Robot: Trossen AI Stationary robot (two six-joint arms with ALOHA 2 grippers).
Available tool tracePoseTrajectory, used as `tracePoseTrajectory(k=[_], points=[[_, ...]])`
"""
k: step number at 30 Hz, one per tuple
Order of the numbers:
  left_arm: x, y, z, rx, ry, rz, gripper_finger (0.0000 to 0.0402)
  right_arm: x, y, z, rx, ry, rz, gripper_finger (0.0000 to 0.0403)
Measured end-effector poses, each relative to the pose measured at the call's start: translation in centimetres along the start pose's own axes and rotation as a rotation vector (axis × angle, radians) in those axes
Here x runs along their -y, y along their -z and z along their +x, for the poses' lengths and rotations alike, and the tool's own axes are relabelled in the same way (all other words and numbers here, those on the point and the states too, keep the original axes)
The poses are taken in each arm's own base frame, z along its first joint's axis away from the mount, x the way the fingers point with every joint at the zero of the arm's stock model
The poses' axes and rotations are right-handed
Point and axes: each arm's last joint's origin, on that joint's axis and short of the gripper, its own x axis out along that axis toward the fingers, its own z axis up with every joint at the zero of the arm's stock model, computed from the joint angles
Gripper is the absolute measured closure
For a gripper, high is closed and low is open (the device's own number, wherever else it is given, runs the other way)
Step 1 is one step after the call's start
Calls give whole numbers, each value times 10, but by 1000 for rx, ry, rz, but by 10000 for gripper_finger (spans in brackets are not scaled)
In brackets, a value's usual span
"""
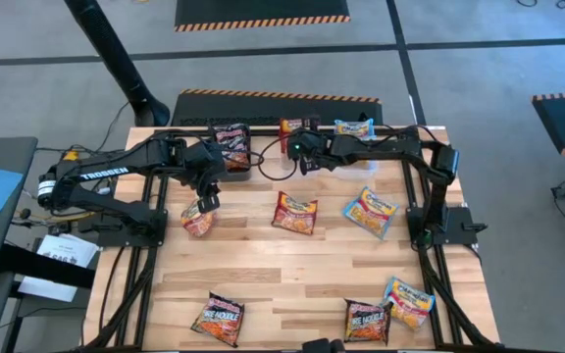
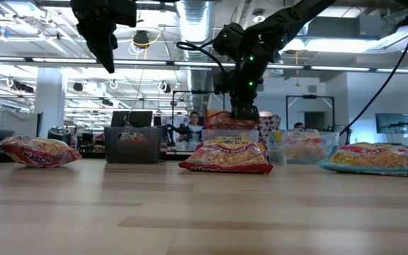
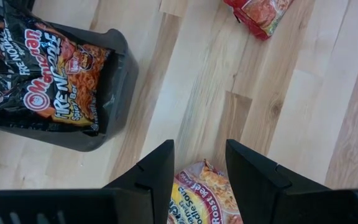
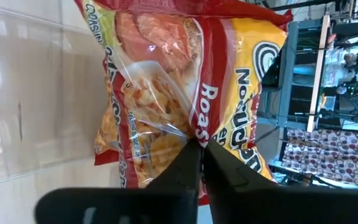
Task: Sort Maruchan noodles
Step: Put the red noodle pack into the left transparent bin
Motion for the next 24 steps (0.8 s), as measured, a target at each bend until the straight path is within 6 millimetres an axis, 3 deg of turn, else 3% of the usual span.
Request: tracePoseTrajectory(k=[8, 24], points=[[0, 0, 0, 0, 0, 0, 270, 0, 0, 0, 0, 0, 14, 333], [0, 0, 0, -1, 0, 2, 270, -8, 6, -4, -67, -89, 90, 325]])
